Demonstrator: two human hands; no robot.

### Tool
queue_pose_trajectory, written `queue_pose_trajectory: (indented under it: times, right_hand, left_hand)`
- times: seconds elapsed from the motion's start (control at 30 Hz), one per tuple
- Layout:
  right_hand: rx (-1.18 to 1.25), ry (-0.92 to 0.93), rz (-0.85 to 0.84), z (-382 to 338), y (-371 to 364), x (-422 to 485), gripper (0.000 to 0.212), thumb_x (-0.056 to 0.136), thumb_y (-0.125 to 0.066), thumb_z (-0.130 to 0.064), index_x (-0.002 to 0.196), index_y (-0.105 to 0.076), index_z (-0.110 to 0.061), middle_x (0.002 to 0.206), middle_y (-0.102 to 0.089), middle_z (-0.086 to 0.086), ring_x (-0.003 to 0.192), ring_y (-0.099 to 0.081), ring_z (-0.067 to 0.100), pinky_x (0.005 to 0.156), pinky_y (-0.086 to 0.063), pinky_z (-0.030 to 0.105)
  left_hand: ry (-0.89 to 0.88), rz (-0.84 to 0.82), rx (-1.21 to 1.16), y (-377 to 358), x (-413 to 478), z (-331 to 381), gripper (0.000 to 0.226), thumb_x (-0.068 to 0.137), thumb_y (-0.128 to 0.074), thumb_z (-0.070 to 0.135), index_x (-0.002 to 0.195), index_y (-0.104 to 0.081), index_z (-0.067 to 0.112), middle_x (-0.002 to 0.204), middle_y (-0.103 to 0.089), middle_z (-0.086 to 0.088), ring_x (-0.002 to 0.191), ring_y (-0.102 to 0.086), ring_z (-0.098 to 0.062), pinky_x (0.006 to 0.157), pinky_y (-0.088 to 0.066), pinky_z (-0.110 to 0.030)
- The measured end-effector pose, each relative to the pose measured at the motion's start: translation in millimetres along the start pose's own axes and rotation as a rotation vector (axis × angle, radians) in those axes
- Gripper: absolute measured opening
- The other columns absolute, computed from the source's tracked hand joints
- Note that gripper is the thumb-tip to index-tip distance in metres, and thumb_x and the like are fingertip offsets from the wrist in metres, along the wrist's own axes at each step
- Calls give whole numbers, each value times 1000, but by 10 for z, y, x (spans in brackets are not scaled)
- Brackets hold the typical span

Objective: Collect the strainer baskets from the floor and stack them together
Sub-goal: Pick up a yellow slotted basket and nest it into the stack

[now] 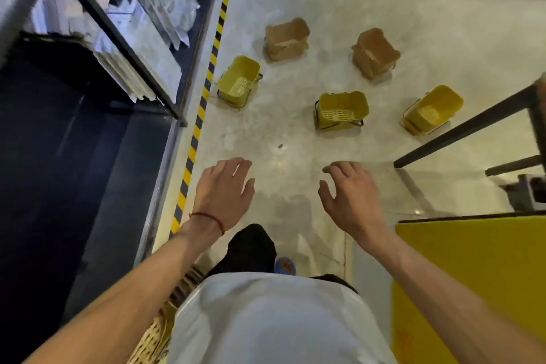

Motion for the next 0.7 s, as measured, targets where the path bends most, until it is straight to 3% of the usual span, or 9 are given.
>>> queue_pose_trajectory:
  times: [0.2, 0.37, 0.5, 0.7]
  right_hand:
    - [-39, -146, 15, 682, 236, 883, 32, 94, -56, -37, 117, -67, -18, 117, -67, -1, 111, -57, 23, 87, -48, 40]
    - [-38, -307, 84, 1206, 467, 1611, 32, 95, -53, -39, 116, -67, -20, 117, -67, -1, 110, -56, 22, 90, -46, 40]
    - [-37, -388, 123, 1508, 631, 2082, 31, 95, -53, -38, 117, -67, -21, 117, -67, -1, 110, -56, 21, 91, -45, 39]
    - [-5, -442, 134, 2017, 623, 2646, 27, 93, -58, -33, 113, -69, -17, 112, -68, 2, 108, -58, 24, 88, -48, 40]
  left_hand:
    - [-115, 59, -2, 109, 1486, 248, 37, 97, -44, 38, 127, -57, 19, 123, -60, 2, 100, -58, -23, 80, -46, -37]
    - [-227, 65, -87, 191, 2717, 570, 36, 97, -41, 39, 125, -56, 21, 124, -59, 4, 104, -57, -22, 82, -47, -37]
    - [-341, 68, -110, 226, 3446, 812, 36, 96, -42, 38, 123, -57, 20, 123, -60, 2, 102, -58, -23, 81, -45, -38]
    - [-367, 49, -136, 158, 4298, 1051, 33, 97, -47, 36, 123, -57, 19, 123, -60, 3, 102, -57, -22, 78, -46, -37]
Point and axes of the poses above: each hand's wrist, its own x-axis towards the middle knuckle, its own y-axis out of the back of the hand, z = x × y, the point moved 4 cm from there along x, towards the middle knuckle
